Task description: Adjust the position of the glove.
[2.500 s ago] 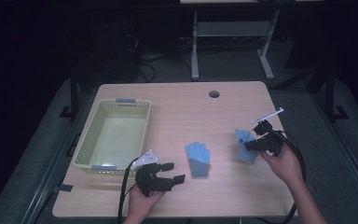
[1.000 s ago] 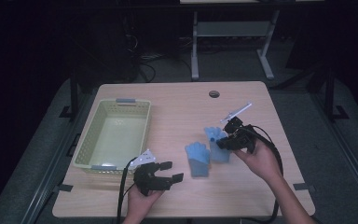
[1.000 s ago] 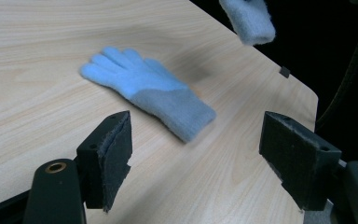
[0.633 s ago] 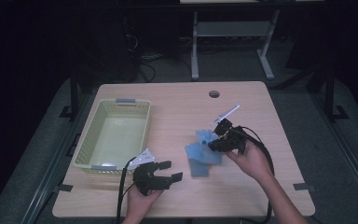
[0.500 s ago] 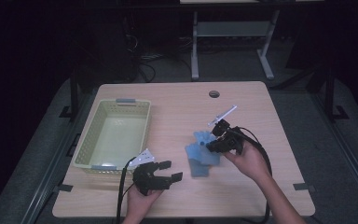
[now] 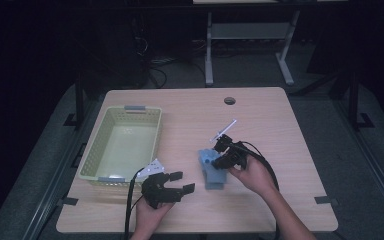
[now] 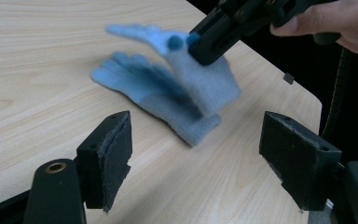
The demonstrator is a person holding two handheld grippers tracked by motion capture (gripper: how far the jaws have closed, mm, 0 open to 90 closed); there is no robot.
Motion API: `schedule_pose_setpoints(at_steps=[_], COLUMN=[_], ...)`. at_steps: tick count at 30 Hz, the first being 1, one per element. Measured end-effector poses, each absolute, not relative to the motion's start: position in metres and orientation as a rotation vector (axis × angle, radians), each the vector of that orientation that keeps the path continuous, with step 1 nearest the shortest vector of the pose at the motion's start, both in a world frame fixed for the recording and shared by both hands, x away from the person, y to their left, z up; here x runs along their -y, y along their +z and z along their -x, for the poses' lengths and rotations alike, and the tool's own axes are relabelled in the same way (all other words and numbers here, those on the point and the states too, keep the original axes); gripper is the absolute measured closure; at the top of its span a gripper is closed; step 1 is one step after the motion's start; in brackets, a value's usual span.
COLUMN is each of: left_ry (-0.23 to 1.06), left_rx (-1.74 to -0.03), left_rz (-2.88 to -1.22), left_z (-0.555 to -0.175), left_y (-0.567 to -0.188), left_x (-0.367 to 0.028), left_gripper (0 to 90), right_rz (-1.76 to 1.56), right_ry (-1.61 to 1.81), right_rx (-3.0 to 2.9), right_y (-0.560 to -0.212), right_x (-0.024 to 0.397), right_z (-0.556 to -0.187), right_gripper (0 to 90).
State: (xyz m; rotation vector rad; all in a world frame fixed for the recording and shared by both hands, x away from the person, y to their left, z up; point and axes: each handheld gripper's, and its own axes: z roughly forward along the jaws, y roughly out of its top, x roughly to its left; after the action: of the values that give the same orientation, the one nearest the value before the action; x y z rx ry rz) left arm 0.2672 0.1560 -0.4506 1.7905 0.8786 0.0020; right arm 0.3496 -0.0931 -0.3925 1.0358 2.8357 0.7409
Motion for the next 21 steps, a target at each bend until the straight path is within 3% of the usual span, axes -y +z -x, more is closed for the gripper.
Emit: schedule_pose_setpoints(at_steps=[21], left_ry=[-0.005], left_rx=[-0.888], left_rz=[-1.783], left_z=[-0.267], left_y=[-0.451], left_x=[-0.156], left_gripper=[25.2], right_rz=[-1.077], right_ry=[0.663], right_rx=[-2.891], right_y=[-0.418], right_x=[0.086], right_z=[-0.356], right_gripper=[79.5])
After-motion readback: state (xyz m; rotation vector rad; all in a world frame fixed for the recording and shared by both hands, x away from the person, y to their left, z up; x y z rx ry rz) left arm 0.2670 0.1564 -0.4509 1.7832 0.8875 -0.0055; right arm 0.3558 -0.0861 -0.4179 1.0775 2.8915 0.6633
